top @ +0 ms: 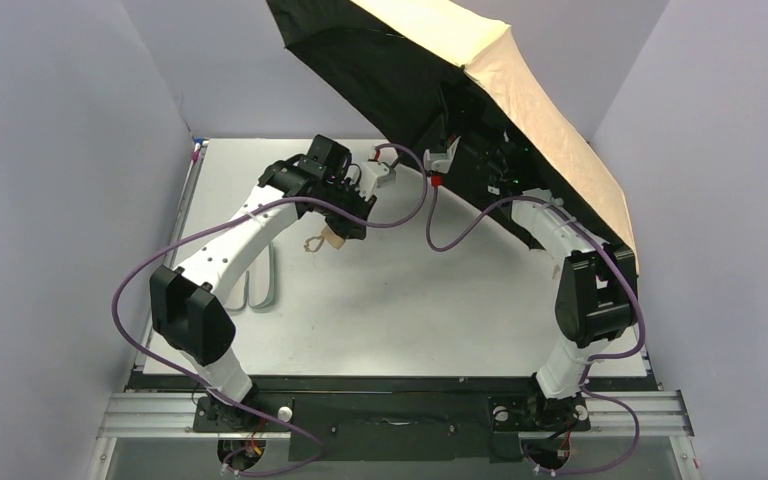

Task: Open the umbrella

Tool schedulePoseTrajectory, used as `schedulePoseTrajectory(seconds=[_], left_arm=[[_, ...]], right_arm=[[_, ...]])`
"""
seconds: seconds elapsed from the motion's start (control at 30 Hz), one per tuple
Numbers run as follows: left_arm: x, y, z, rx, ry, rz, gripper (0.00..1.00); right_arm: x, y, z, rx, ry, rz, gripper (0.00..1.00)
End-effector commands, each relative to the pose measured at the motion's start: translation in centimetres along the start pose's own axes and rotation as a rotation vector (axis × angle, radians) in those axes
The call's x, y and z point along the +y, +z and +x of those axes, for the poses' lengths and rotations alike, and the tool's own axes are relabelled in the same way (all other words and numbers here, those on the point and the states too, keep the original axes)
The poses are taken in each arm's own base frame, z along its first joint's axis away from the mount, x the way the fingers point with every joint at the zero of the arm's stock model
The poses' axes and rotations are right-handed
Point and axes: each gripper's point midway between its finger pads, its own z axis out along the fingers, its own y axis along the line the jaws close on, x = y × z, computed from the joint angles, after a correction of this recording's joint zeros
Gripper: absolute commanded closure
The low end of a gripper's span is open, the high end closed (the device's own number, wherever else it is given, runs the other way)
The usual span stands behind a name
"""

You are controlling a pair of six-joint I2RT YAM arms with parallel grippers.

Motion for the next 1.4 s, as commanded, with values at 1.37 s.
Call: schedulePoseTrajectory(seconds=[1.37], left_arm=[[-4.3,-3.5,19.1,0.588,-0.008,0.133,1.00]], right_arm=[[-16.8,-18.0,19.9,0.845,-0.324,0.333,0.97]])
